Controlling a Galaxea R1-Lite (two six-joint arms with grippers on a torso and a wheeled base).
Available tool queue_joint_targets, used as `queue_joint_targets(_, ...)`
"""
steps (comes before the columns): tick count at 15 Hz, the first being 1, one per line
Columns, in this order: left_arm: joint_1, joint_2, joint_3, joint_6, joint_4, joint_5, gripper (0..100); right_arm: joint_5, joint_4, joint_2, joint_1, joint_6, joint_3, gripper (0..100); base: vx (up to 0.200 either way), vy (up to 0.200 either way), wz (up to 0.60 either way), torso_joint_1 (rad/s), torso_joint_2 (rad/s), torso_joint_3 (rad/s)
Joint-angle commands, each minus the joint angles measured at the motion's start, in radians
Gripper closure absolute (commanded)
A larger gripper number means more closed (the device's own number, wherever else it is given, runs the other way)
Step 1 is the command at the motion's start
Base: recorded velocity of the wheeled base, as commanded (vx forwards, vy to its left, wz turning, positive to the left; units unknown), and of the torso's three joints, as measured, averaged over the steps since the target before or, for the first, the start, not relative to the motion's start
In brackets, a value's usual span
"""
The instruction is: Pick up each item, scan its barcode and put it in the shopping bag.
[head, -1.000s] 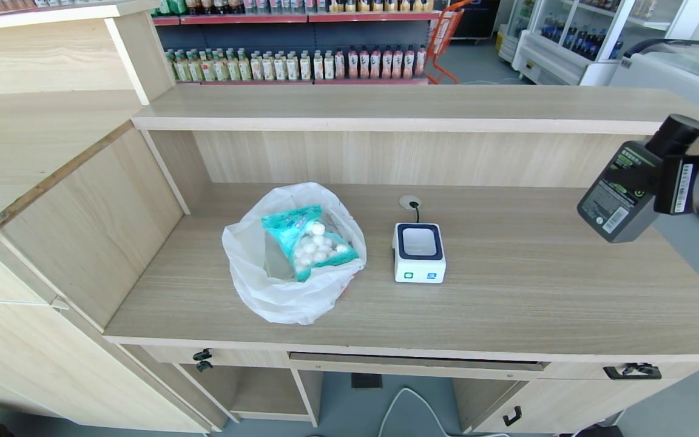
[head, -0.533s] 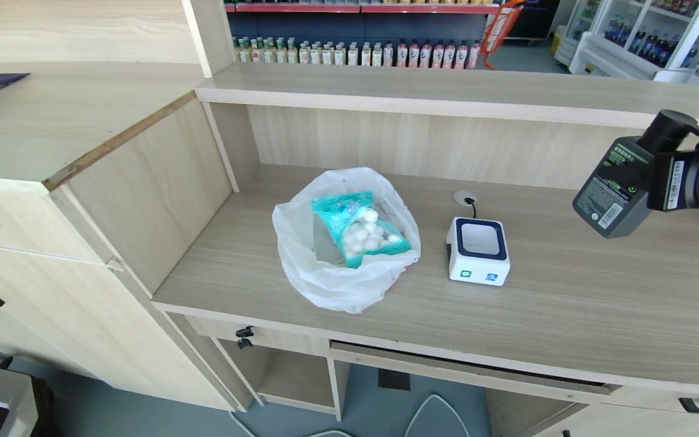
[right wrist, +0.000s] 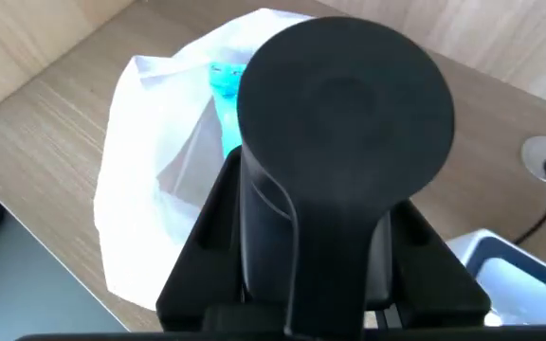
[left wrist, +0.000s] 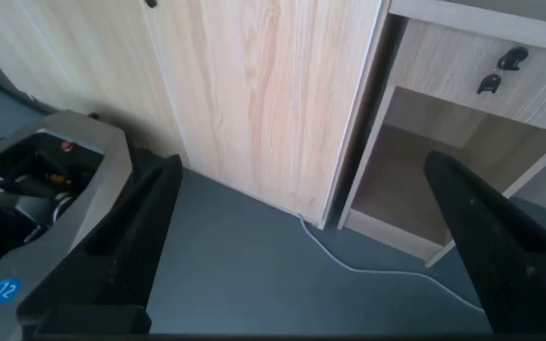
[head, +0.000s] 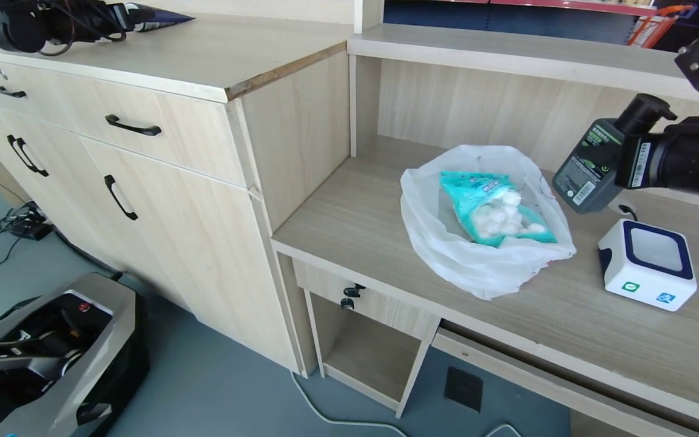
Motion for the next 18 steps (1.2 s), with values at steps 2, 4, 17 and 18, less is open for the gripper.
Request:
queue_joint_targets(2, 0.0, 0.0, 0.001, 0.0, 0.0, 0.0, 0, 0.014, -0.022, 0.121, 0.006, 0.1, -0.076, 100, 0.0, 0.0, 0.0, -0.027, 0.15, 0.114)
queue_joint_targets(4, 0.0, 0.0, -0.001, 0.002, 0.0, 0.0, 0, 0.014, -0.094, 0.196, 0.006, 0.142, -0.1, 100, 0.0, 0.0, 0.0, -0.013, 0.03, 0.028)
queue_joint_targets(17, 0.0, 0.0, 0.001, 0.0, 0.0, 0.0, 0, 0.012, -0.443, 0.435, 0.125, 0.166, 0.001, 100, 0.0, 0.0, 0.0, 0.0, 0.0, 0.0)
queue_joint_targets(18, 0.0, 0.0, 0.001, 0.0, 0.0, 0.0, 0, 0.012, -0.45, 0.441, 0.13, 0.166, 0.004, 100, 0.0, 0.0, 0.0, 0.0, 0.0, 0.0)
